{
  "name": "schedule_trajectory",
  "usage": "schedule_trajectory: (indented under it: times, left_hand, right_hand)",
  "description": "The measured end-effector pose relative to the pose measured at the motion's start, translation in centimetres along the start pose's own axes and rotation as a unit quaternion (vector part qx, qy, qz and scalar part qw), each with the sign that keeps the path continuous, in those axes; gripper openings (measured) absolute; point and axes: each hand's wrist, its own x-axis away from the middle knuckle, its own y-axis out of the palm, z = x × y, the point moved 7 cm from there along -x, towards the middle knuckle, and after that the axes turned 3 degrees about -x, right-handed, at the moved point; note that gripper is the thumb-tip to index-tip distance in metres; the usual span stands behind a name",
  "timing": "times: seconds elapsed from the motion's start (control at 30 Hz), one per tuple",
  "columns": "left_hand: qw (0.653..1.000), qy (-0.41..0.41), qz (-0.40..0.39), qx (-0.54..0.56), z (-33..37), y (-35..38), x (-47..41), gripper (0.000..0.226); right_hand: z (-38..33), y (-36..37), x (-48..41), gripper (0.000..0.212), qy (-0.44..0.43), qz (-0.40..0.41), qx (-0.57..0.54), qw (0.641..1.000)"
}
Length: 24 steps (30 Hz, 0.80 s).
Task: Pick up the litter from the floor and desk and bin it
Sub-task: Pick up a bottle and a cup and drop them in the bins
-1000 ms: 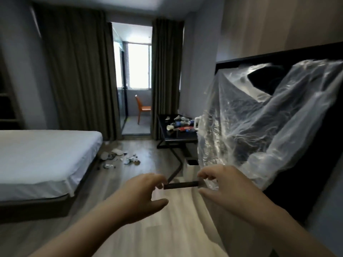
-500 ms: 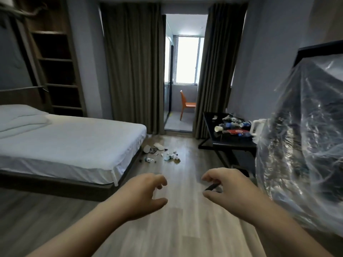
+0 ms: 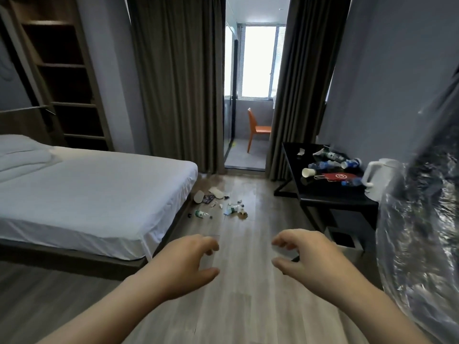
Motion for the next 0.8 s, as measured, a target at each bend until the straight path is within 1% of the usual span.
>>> schedule_trajectory:
  times: [0.23,0.47,0.57,0.7,0.8]
  left_hand:
    - [1.000,0.000,-0.011,0.016,-7.0,2.2,-11.5,0.042]
    - [0.999,-0.011,-0.018,0.039,-15.8,1.8,-23.8,0.041]
    - [0.999,-0.001,-0.017,0.038,-17.8,1.9,-28.9,0.042]
    - [0.998,0.003,-0.036,0.053,-19.5,3.2,-34.6,0.041]
    - [0.997,0.003,-0.049,0.056,-21.1,4.2,-39.3,0.042]
  right_hand:
    - [3.6,3.1,-12.8,0.033,0.016,-0.016,-0.001,1.000]
    - [6.0,5.3,-26.0,0.034,0.055,-0.041,0.006,0.998]
    - [7.5,5.7,-30.8,0.033,0.066,-0.041,0.004,0.997]
    - [9.9,6.7,-36.1,0.033,0.078,-0.062,-0.005,0.995]
    - [12.3,7.2,-40.8,0.033,0.086,-0.062,-0.014,0.994]
